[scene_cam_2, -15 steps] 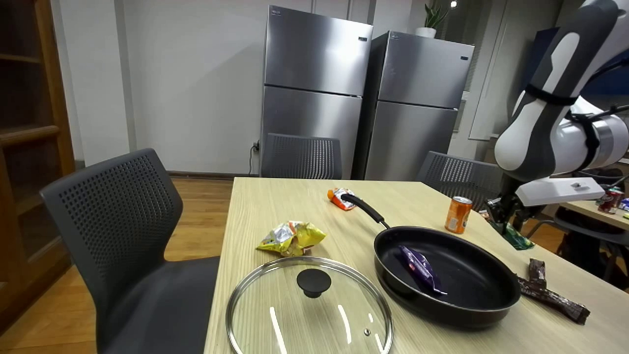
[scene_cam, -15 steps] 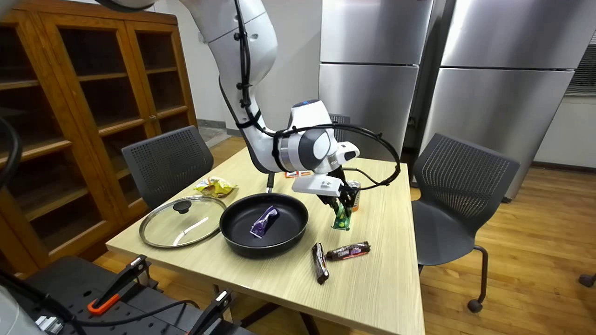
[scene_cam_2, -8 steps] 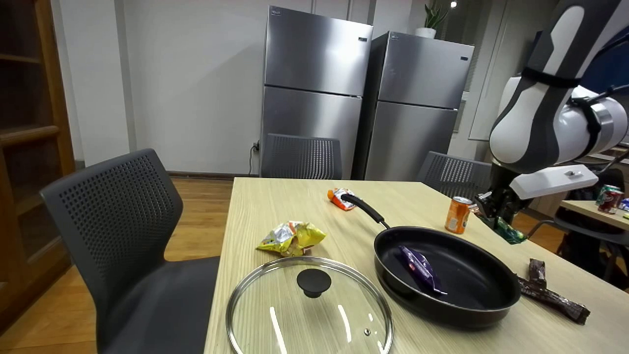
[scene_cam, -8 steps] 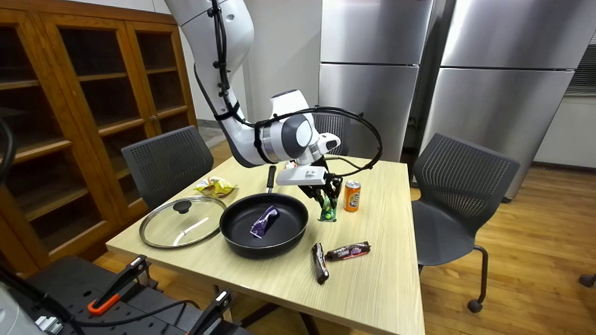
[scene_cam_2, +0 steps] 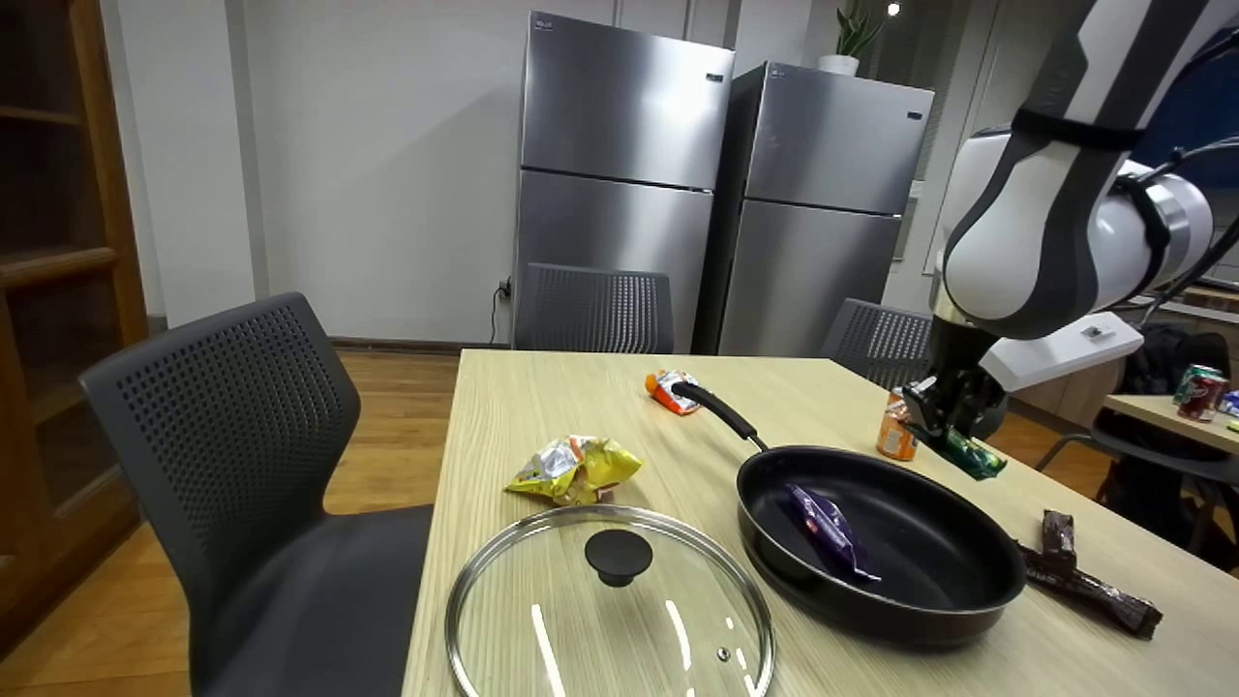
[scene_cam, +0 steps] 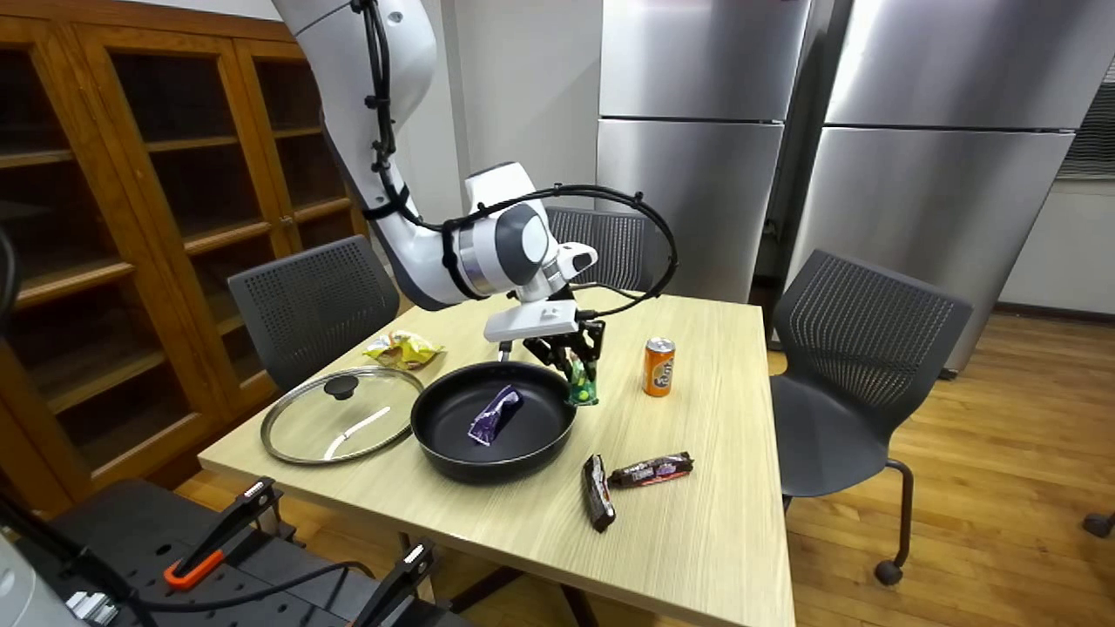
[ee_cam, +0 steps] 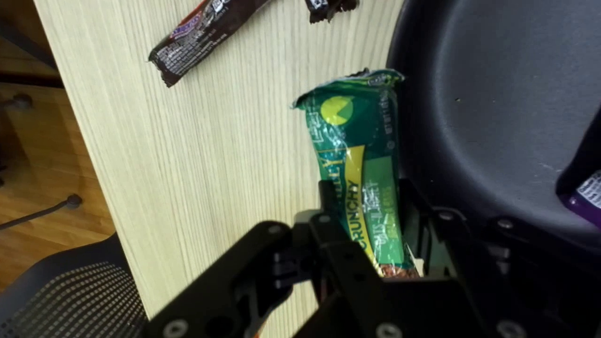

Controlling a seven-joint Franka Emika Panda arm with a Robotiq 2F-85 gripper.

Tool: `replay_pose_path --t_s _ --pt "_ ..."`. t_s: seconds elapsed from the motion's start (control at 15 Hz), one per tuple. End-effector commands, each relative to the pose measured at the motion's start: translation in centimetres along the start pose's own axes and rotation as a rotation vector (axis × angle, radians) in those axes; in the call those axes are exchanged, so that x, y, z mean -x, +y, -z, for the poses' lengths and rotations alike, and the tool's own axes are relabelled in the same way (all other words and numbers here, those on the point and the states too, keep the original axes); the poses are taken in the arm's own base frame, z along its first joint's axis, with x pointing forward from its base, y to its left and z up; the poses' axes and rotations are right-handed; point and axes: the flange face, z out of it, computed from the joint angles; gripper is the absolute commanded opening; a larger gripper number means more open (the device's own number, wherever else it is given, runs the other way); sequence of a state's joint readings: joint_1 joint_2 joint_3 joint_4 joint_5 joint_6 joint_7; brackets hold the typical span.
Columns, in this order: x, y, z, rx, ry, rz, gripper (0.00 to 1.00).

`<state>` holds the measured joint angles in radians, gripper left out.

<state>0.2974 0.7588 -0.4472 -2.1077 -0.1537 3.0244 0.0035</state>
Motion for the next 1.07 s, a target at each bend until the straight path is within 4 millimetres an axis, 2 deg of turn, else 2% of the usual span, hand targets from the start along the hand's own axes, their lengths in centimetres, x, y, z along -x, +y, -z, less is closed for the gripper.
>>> replay_pose_path --t_s 0.0,0.47,0.73,0.8,0.87,0.93,1.0 --pt "0.6 -2.1 1.8 -0.013 0.016 0.062 0.10" --pt "0.6 -7.1 1.6 -0.048 -0.005 0.193 0.10" --pt "0.6 -8.8 0.9 -0.056 -0.016 0.231 0.10" --pt "0.6 -8.8 0.8 -0.057 -0.020 0.241 0.15" --pt "0.7 -8.8 0.8 -0.057 -0.021 0.244 0.60" --pt "0.7 -8.5 0.8 -0.056 -0.020 0.244 0.60" --pt "0.6 -8.2 0.9 -0.059 -0.018 0.238 0.66"
